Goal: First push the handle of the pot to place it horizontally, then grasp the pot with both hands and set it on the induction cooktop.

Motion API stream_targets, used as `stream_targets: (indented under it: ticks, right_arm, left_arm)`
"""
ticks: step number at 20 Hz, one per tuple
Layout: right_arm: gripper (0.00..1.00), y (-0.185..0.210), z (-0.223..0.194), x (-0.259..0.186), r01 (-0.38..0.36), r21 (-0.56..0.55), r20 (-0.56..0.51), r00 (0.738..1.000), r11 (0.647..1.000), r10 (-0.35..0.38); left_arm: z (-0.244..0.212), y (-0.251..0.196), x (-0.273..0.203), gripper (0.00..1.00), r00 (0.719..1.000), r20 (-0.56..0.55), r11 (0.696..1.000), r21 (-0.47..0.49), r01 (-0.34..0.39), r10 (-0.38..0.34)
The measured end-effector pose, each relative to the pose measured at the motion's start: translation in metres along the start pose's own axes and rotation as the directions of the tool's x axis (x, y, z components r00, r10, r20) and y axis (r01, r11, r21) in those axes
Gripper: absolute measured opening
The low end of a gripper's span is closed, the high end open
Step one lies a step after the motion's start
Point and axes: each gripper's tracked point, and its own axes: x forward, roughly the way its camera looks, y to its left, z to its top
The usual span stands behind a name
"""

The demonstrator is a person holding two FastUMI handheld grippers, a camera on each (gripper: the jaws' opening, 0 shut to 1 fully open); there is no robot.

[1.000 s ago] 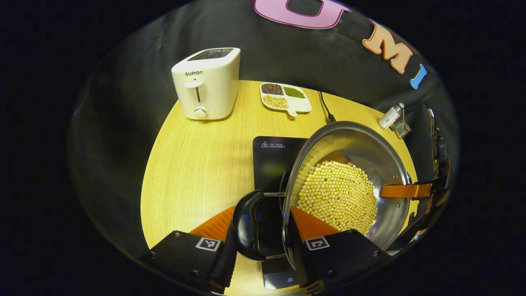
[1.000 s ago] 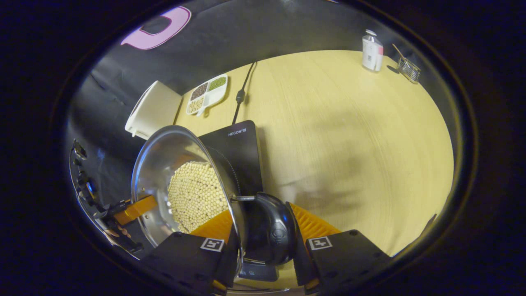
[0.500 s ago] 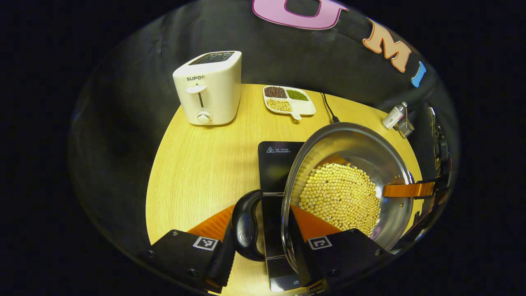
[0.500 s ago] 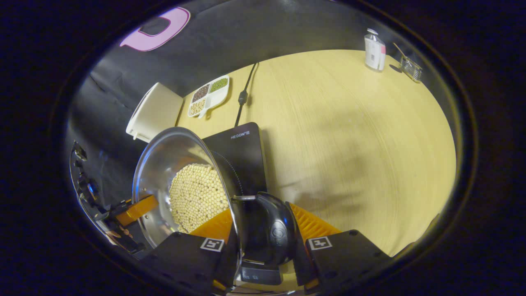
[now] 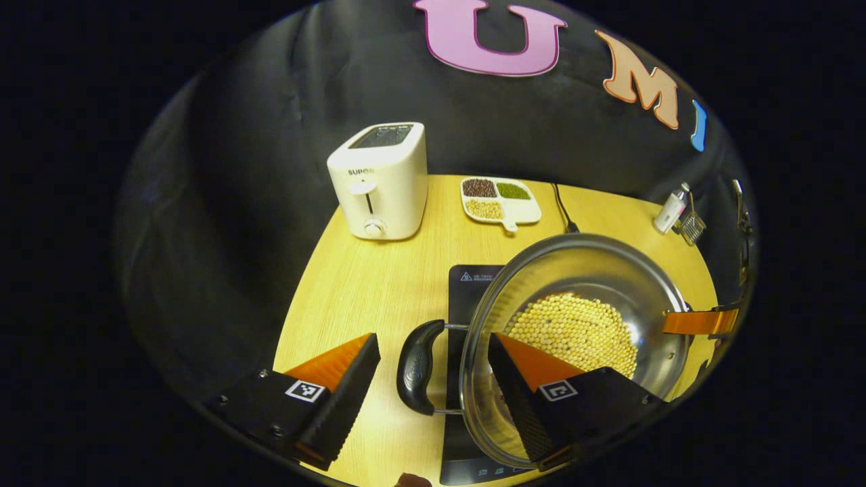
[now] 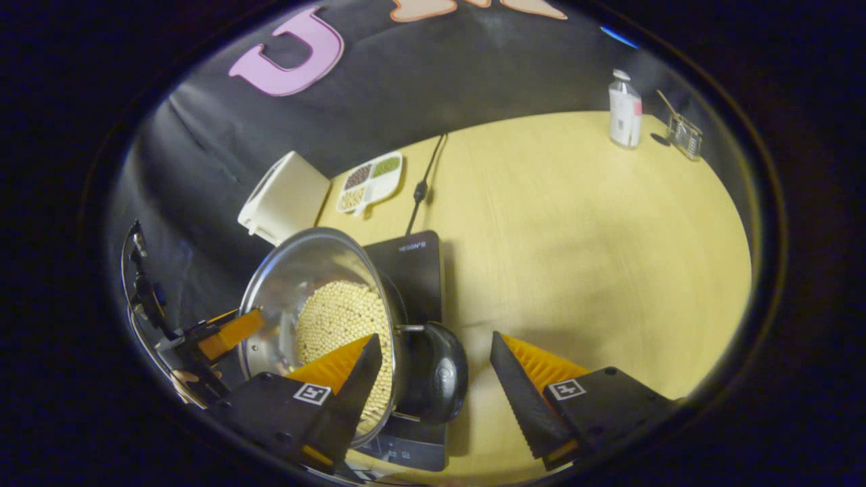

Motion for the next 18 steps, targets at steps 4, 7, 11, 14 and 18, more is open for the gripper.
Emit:
stream_targets:
  ticks: [4, 7, 11, 14, 18]
  right_arm:
    - [0.92, -0.019, 0.028, -0.041, -0.03, -0.044, 0.112, 0.993, 0.999, 0.034]
    - [0.92, -0.046, 0.046, -0.078, -0.028, -0.104, 0.181, 0.982, 0.994, 0.046]
    - [0.92, -0.082, 0.071, -0.129, -0.028, -0.192, 0.265, 0.961, 0.981, 0.08]
    - [0.99, -0.099, 0.092, -0.17, -0.046, -0.264, 0.327, 0.935, 0.963, 0.134]
    - [0.99, -0.119, 0.112, -0.224, -0.077, -0.301, 0.383, 0.903, 0.951, 0.194]
  left_arm:
    - [0.013, -0.01, -0.035, 0.99, 0.995, 0.07, 0.997, -0.017, -0.07, 0.071]
    - [0.021, -0.036, -0.069, 0.99, 0.987, 0.115, 0.992, -0.059, -0.109, 0.116]
    - [0.03, -0.102, -0.117, 0.98, 0.967, 0.194, 0.982, -0.123, -0.14, 0.162]
    - [0.041, -0.173, -0.144, 0.97, 0.952, 0.27, 0.98, -0.173, -0.099, 0.143]
    - [0.057, -0.247, -0.184, 0.97, 0.927, 0.351, 0.977, -0.202, -0.066, 0.135]
